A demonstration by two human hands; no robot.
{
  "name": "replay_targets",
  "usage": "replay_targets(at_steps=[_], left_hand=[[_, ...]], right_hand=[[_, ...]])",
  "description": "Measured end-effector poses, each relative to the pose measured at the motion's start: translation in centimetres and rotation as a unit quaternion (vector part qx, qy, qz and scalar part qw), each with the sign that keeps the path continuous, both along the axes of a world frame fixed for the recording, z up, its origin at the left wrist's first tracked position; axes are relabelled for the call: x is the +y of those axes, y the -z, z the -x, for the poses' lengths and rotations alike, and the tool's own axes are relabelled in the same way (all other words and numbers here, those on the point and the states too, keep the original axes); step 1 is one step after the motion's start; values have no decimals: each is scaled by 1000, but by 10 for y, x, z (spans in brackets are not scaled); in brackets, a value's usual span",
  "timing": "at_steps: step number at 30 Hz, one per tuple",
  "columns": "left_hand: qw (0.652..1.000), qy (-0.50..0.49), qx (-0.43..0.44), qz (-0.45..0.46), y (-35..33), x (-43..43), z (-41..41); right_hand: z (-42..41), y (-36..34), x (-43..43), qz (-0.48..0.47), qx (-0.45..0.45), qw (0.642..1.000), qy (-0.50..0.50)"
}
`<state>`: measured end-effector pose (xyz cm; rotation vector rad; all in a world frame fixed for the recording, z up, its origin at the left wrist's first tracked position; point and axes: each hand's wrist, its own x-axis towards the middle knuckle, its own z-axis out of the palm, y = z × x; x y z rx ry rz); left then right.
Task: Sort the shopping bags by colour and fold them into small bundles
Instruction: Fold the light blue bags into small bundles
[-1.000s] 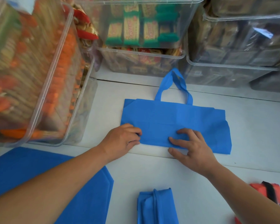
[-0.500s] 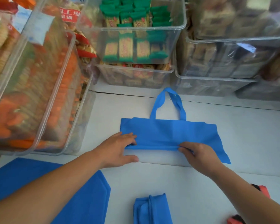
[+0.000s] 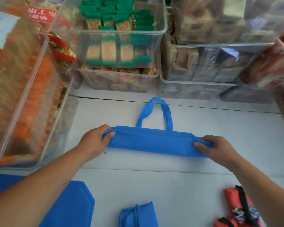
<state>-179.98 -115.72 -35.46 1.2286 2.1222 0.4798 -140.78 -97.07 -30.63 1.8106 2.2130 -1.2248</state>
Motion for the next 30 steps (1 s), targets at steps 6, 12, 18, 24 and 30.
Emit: replay_targets(at_steps=[6,12,18,24,30], left_hand=[[997,-56,47,-28,19,15,-10],[991,-92,67,-76,36,22,-19],[966,-43,238,-88,49,15,-15],[960,33,264,-87,57,8,-11],[952,62,294,-58,42,14,-17]], right_hand=[[14,36,-11,-107,-13,981,159],[28,61,-16,-151,-36,974,168],[26,65,-17,-168,-57,967,180],[42,62,-22,-138,-193,948,209],[51,54,-20,-67,-77,951,292]])
